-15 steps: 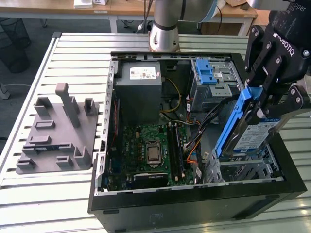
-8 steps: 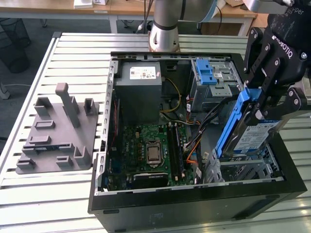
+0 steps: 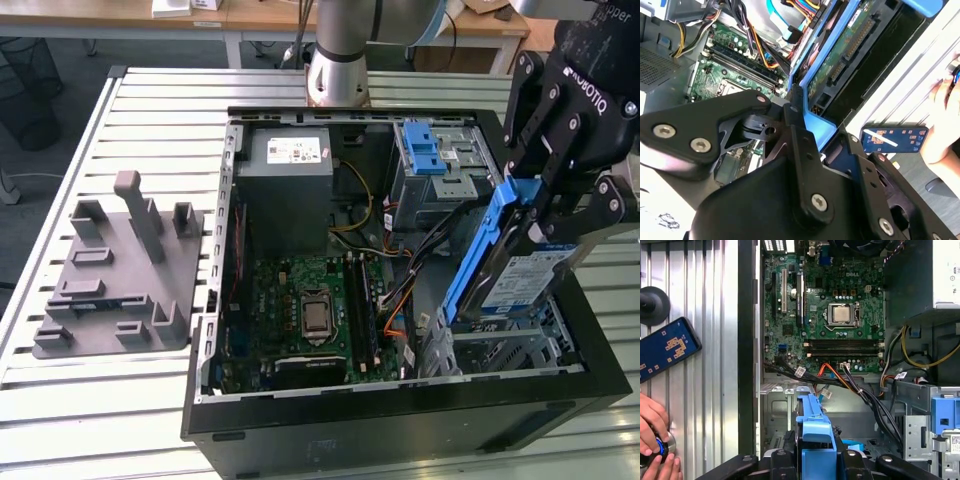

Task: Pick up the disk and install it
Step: 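Insert the disk into the insertion slot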

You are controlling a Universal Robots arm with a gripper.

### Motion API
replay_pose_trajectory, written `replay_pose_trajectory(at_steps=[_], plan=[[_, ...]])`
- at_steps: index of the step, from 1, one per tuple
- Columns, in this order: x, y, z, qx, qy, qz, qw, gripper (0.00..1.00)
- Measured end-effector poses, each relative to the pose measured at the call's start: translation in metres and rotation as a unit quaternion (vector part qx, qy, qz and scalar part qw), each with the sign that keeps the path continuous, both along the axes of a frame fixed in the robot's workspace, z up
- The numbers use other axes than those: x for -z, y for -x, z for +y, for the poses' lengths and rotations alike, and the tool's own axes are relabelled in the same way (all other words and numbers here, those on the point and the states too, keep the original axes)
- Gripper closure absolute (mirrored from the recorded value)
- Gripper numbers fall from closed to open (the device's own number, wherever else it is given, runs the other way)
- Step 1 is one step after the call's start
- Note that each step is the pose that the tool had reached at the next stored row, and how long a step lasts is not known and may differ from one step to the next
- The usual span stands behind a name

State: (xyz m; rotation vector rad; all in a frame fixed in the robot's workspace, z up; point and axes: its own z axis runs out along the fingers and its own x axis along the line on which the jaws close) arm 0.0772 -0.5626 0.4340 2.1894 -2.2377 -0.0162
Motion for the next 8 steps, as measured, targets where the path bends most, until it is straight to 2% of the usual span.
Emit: replay_pose_trajectory(at_steps=[8], plan=[[0.0014,0.0003,-0.0017,0.013,0.0002,0.0,0.9999,0.64]])
